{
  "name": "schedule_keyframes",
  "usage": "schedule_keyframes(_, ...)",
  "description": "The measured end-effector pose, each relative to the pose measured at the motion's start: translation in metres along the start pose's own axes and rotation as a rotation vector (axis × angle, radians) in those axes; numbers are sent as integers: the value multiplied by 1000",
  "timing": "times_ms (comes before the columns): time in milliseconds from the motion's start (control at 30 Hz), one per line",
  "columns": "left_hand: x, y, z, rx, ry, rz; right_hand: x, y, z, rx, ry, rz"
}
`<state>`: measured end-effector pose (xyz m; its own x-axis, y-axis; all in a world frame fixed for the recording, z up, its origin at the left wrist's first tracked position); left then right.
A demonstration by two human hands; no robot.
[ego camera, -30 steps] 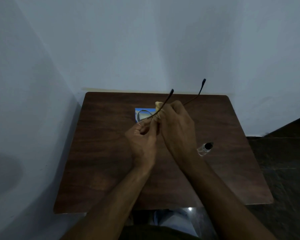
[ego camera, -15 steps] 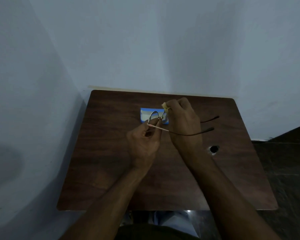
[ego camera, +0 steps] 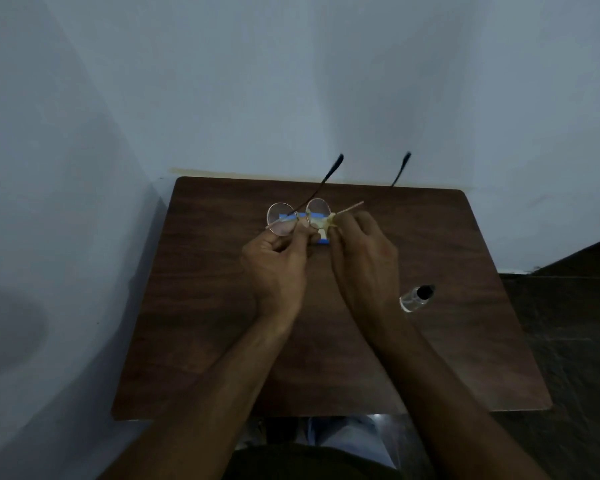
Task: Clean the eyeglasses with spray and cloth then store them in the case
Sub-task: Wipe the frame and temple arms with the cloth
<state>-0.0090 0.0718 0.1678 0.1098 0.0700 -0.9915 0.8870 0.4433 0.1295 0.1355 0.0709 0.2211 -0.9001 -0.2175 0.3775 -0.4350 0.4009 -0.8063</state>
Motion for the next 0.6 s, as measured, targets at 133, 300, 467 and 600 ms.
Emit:
schedule_keyframes(133,9,7,4,-15,-154,149,14,-8,1,-40,-40,-27)
schedule_keyframes(300,19,11,13,1,-240,201,-3,-4,-9,-22,-24,19)
schedule_keyframes(467,23,9,15,-68,-336,298,14,1,7,40,-92,-48)
schedule_keyframes(600,29,17,22,-35,-457,370,-12,-5,-1,-79,5,-109)
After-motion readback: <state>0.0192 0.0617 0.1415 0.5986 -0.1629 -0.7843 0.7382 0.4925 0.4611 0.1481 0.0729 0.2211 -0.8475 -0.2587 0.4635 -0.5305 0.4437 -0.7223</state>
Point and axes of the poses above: each hand's wrist, its own z-axis away from the middle knuckle, its own y-axis out of the palm, x = y × z, the point moved 8 cm from there along -z, towards the middle knuckle, and after that the axes turned 1 degree about x, right-handed, at the moved point
